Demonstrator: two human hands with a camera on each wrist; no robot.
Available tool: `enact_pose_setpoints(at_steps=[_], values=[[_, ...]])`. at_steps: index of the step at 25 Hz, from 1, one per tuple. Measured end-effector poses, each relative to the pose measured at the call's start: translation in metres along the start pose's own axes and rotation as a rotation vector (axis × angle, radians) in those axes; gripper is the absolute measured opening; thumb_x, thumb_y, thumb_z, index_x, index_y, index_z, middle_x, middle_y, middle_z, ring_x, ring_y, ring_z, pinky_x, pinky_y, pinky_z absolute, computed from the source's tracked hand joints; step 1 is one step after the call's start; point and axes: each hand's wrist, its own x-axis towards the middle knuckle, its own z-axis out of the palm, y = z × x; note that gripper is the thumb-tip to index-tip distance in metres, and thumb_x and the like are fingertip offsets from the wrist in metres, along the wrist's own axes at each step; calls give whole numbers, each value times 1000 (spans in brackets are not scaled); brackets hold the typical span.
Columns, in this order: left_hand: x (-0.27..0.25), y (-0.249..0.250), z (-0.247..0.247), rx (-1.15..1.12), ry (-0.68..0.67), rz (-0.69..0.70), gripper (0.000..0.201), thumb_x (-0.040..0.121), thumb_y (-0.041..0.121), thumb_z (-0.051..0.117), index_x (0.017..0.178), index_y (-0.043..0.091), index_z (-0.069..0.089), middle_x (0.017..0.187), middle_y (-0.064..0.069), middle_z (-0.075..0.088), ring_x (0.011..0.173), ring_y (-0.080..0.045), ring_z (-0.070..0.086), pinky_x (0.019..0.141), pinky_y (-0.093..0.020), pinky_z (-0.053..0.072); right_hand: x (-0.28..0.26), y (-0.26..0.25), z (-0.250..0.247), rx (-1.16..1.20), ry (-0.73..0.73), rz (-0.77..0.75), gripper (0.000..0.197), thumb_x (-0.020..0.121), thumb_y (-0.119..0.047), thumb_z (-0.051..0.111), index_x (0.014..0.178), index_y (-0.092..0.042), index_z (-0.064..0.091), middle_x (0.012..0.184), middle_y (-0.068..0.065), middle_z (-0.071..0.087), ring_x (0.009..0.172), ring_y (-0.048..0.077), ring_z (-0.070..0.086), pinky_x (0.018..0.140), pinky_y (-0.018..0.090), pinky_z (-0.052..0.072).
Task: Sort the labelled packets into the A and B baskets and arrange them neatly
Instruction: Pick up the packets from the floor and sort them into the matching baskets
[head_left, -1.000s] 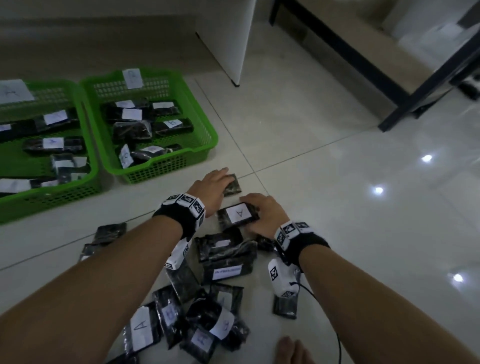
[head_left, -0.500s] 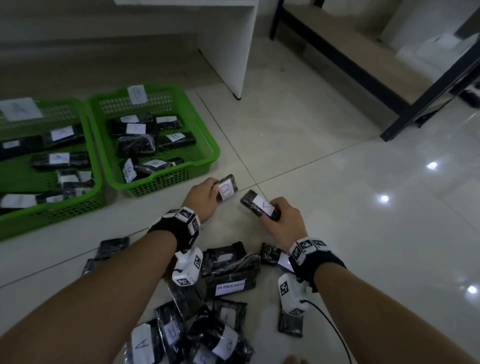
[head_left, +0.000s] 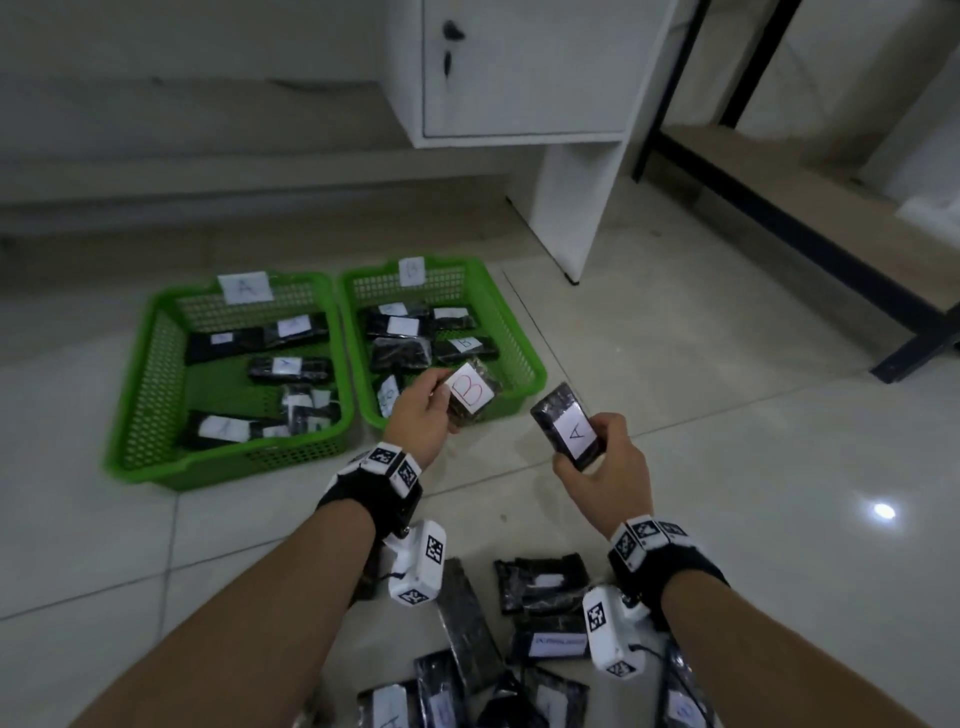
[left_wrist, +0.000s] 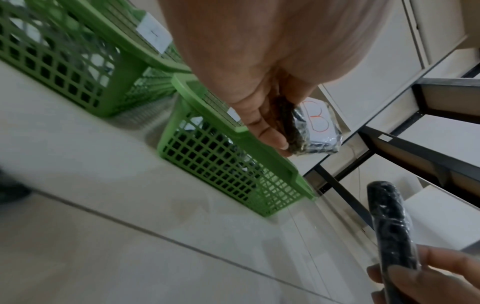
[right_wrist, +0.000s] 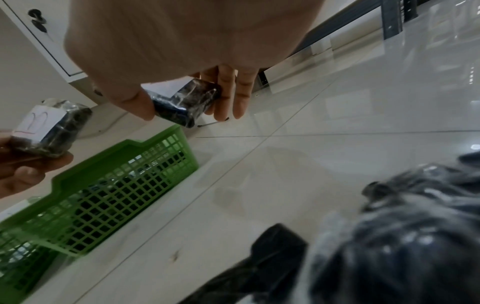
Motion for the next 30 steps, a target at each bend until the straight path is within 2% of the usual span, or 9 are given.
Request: enact_pose_setpoints(at_steps=[3, 7, 9, 15, 18, 21, 25, 28, 30], values=[[-6, -1, -26, 22, 64, 1, 28, 103, 15, 40, 128, 17, 53, 113, -9, 65, 83, -30, 66, 67, -45, 59, 1, -19, 15, 33, 5, -36, 48, 72, -25, 79, 106, -31, 47, 88, -13, 63, 74, 6, 62, 59, 23, 42], [-2, -7, -52, 337, 165, 124, 22, 102, 24, 45, 123, 22, 52, 99, -6, 71, 79, -24, 67, 67, -40, 56, 2, -39, 33, 63, 19, -47, 48, 74, -26, 81, 111, -27, 49, 94, -14, 58, 79, -6, 56, 65, 23, 40], [3, -12, -58, 572, 188, 124, 23, 100, 31, 47, 120, 25, 55, 96, -5, 71, 90, -27, 62, 78, -38, 49, 3, -44, 41, 72, -1, -61, 48, 76, -29, 80, 115, -25, 52, 98, -15, 57, 83, -10, 55, 68, 20, 41], [13, -23, -70, 903, 201, 47, 29, 96, 39, 51, 113, 22, 67, 126, -3, 54, 118, -29, 42, 97, -42, 35, 7, -66, 55, 61, -44, -144, 49, 78, -37, 79, 117, -23, 54, 102, -12, 55, 84, -3, 55, 70, 16, 42], [8, -26, -90, 811, 257, 57, 25, 95, 33, 51, 105, 17, 67, 117, -7, 58, 112, -30, 48, 93, -42, 39, 14, -84, 71, -20, -66, -230, 46, 72, -43, 77, 108, -21, 59, 104, -6, 50, 89, 13, 54, 76, 33, 50], [-17, -26, -116, 660, 313, 253, 12, 92, 22, 54, 89, 13, 60, 90, -3, 60, 83, -23, 55, 69, -30, 41, 24, -109, 91, -68, -86, -286, 48, 71, -43, 77, 108, -15, 64, 105, -2, 51, 96, 20, 53, 84, 37, 50], [-88, -48, -156, 724, 43, 215, 26, 82, 47, 54, 75, 22, 57, 68, 9, 56, 59, -14, 52, 55, -30, 46, 23, -151, 137, -148, -210, -405, 58, 77, -47, 74, 121, -11, 66, 119, 7, 57, 109, 27, 55, 95, 37, 47], [-126, -66, -165, 902, -265, -83, 59, 61, 83, 57, 87, 30, 54, 85, 12, 57, 74, -12, 56, 69, -32, 50, 21, -181, 164, -139, -291, -465, 58, 82, -50, 70, 125, -12, 66, 123, 7, 58, 112, 25, 55, 99, 37, 47], [-144, -75, -156, 893, -379, -256, 82, 47, 91, 61, 101, 30, 47, 96, 9, 54, 82, -16, 57, 75, -36, 51, 22, -192, 182, -159, -343, -487, 58, 82, -52, 71, 124, -11, 68, 121, 8, 62, 110, 26, 58, 99, 39, 48]])
